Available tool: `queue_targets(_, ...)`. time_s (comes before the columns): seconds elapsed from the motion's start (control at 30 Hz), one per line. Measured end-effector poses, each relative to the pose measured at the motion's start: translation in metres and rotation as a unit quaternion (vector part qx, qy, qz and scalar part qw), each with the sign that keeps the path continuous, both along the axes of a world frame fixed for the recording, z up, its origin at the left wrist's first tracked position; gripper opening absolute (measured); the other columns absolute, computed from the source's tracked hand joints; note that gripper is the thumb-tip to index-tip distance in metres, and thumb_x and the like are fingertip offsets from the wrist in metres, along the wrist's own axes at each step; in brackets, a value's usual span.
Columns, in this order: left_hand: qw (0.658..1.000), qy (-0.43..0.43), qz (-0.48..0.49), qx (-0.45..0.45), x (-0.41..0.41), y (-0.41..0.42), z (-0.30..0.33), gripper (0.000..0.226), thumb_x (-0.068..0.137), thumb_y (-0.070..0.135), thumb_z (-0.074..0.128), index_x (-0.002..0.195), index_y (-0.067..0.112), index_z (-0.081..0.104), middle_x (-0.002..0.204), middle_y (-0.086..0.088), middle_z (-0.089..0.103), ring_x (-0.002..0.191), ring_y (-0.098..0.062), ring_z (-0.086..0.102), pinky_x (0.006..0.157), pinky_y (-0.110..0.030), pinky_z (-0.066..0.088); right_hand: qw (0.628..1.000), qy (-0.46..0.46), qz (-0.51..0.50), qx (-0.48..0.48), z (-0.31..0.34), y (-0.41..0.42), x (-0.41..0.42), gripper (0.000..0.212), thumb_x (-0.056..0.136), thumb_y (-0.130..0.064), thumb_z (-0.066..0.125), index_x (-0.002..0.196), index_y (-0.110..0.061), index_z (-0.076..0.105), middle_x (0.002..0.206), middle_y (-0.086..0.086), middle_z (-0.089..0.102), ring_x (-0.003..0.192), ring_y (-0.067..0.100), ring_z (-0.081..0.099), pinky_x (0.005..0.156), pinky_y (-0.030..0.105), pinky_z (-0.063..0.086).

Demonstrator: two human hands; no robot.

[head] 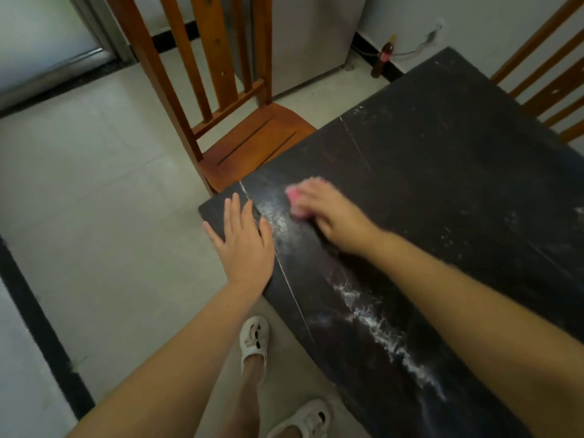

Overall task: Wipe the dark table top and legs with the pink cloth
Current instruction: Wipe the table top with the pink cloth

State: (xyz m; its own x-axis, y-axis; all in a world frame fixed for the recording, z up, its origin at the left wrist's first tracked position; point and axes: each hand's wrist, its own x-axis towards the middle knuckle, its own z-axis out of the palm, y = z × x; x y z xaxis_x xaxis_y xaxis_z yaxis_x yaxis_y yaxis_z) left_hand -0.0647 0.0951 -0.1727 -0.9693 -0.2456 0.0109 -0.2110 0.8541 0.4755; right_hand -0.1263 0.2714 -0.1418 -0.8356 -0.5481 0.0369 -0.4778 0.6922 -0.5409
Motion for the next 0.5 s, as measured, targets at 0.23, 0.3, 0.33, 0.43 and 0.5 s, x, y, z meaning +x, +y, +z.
queue_targets(0.23, 0.995, -0.025, -0.078, -0.048, 0.027, 0.030, 0.009, 0.054, 0.091, 0.034, 0.022, 0.130, 0.010, 0.049, 0.144, -0.009, 0.041, 0.136, -0.023, 0.033, 0.111, -0.049, 0.014, 0.970, -0.211, 0.120, 0.012, 0.029, 0.067, 0.143, 0.040, 0.087, -0.008, 0.047, 0.120, -0.020, 0.065, 0.142, -0.009, 0.046, 0.139, -0.003, 0.025, 0.119, 0.031, 0.017)
queue_targets(0.3, 0.991, -0.024, -0.103, -0.084, 0.030, 0.030, 0.007, 0.050, 0.091, 0.031, 0.025, 0.129, 0.011, 0.051, 0.141, -0.009, 0.044, 0.133, -0.024, 0.036, 0.109, -0.052, 0.020, 0.971, -0.222, 0.076, -0.038, 0.048, 0.062, 0.106, 0.038, 0.085, -0.007, 0.049, 0.117, -0.017, 0.067, 0.128, -0.009, 0.056, 0.126, -0.009, 0.042, 0.112, 0.017, 0.027)
queue_targets(0.33, 0.990, -0.020, -0.107, -0.090, 0.029, 0.029, 0.005, 0.050, 0.091, 0.031, 0.025, 0.129, 0.012, 0.050, 0.141, -0.008, 0.044, 0.134, -0.023, 0.036, 0.110, -0.052, 0.019, 0.978, -0.198, 0.043, -0.050, 0.054, 0.058, 0.078, 0.038, 0.084, -0.009, 0.047, 0.117, -0.015, 0.067, 0.124, -0.008, 0.059, 0.119, -0.004, 0.050, 0.107, 0.015, 0.033)
queue_targets(0.43, 0.992, -0.002, -0.100, -0.076, 0.029, 0.029, 0.004, 0.056, 0.091, 0.034, 0.017, 0.133, 0.012, 0.046, 0.145, -0.006, 0.040, 0.137, -0.020, 0.028, 0.113, -0.045, 0.007, 0.987, -0.138, -0.073, -0.048, 0.041, 0.051, -0.001, 0.044, 0.087, 0.000, 0.043, 0.126, -0.013, 0.060, 0.130, 0.001, 0.057, 0.115, 0.014, 0.057, 0.100, 0.025, 0.046)
queue_targets(0.5, 0.995, 0.020, -0.082, -0.045, 0.030, 0.030, 0.006, 0.060, 0.090, 0.036, 0.013, 0.136, 0.012, 0.042, 0.145, -0.004, 0.039, 0.138, -0.017, 0.027, 0.114, -0.040, 0.001, 0.990, -0.113, -0.089, -0.007, 0.019, 0.040, -0.016, 0.051, 0.087, 0.003, 0.043, 0.135, -0.013, 0.051, 0.140, 0.006, 0.051, 0.129, 0.021, 0.046, 0.112, 0.037, 0.035)
